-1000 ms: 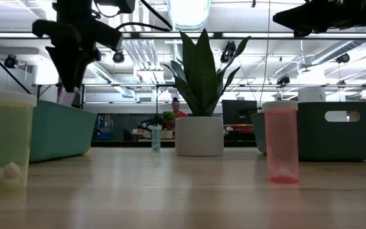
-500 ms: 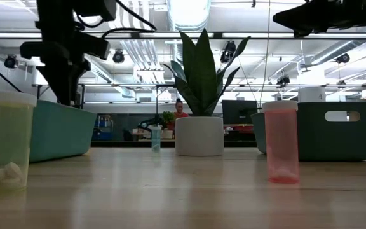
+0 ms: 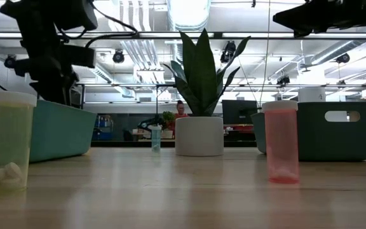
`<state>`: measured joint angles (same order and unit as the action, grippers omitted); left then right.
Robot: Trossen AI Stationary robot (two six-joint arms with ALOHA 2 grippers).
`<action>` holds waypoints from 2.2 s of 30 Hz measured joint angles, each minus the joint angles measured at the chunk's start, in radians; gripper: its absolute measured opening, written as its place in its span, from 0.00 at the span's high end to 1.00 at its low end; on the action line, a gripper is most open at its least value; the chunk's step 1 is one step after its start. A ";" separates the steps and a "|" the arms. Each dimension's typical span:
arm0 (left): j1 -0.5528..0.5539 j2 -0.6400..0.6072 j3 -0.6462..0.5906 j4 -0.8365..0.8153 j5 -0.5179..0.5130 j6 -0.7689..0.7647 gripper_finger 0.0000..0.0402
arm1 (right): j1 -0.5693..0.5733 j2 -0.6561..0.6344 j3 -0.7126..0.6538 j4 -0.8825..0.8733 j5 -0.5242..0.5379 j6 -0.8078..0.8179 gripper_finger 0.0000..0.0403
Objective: Pick and place medicine bottles into bin by pill shape (circle, oval)
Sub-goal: Put the pink capsule bottle into the green bin, then put the orange tablet bottle into the blue bin
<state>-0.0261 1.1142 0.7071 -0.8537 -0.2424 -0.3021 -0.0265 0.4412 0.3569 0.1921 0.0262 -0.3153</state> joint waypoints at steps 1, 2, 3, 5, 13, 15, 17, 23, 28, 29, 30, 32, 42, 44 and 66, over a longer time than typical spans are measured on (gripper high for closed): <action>0.004 0.005 -0.003 0.001 -0.001 0.002 0.76 | 0.000 0.000 0.000 0.000 0.000 0.000 0.86; 0.007 0.012 -0.003 0.002 0.000 0.003 0.76 | 0.000 0.000 0.000 0.000 0.000 0.000 0.86; 0.009 0.018 -0.003 0.006 0.000 0.007 0.76 | 0.000 0.000 0.000 0.000 0.000 0.000 0.86; 0.010 0.032 -0.003 0.013 0.000 0.021 0.76 | 0.000 0.000 0.000 0.000 0.000 0.000 0.86; 0.011 0.083 -0.001 0.012 0.000 0.028 0.76 | 0.000 0.000 0.000 0.000 0.000 0.000 0.86; 0.011 0.090 0.000 0.012 0.000 0.029 0.76 | 0.000 0.000 0.000 0.000 0.000 0.000 0.86; 0.011 0.089 0.001 0.011 0.000 0.022 0.75 | 0.000 0.000 0.000 0.000 0.000 0.000 0.86; 0.011 0.080 0.000 0.011 0.002 0.020 0.69 | 0.000 0.000 0.000 0.000 0.000 0.001 0.86; 0.011 0.078 0.003 0.008 0.002 0.019 0.62 | 0.000 0.000 0.000 -0.001 0.000 0.001 0.86; 0.011 0.078 0.003 0.007 0.002 0.019 0.61 | 0.000 0.000 0.000 -0.001 0.000 0.001 0.86; 0.011 0.078 0.003 0.007 0.002 0.018 0.60 | 0.000 0.000 0.000 -0.001 0.000 0.001 0.86; 0.011 0.077 0.003 0.007 0.002 0.018 0.59 | 0.000 0.000 0.000 -0.001 0.000 0.001 0.86; 0.011 0.077 0.004 -0.002 0.002 0.017 0.59 | 0.000 0.000 0.000 -0.001 0.000 0.001 0.86; 0.011 0.077 0.004 -0.002 0.003 0.017 0.59 | 0.000 0.000 0.000 -0.001 0.000 0.001 0.86; 0.175 0.076 0.406 -0.185 0.012 0.114 0.59 | 0.000 0.000 0.000 -0.002 0.000 0.001 0.86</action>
<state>0.1493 1.1904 1.1129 -1.0389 -0.2304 -0.1880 -0.0265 0.4416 0.3569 0.1905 0.0264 -0.3145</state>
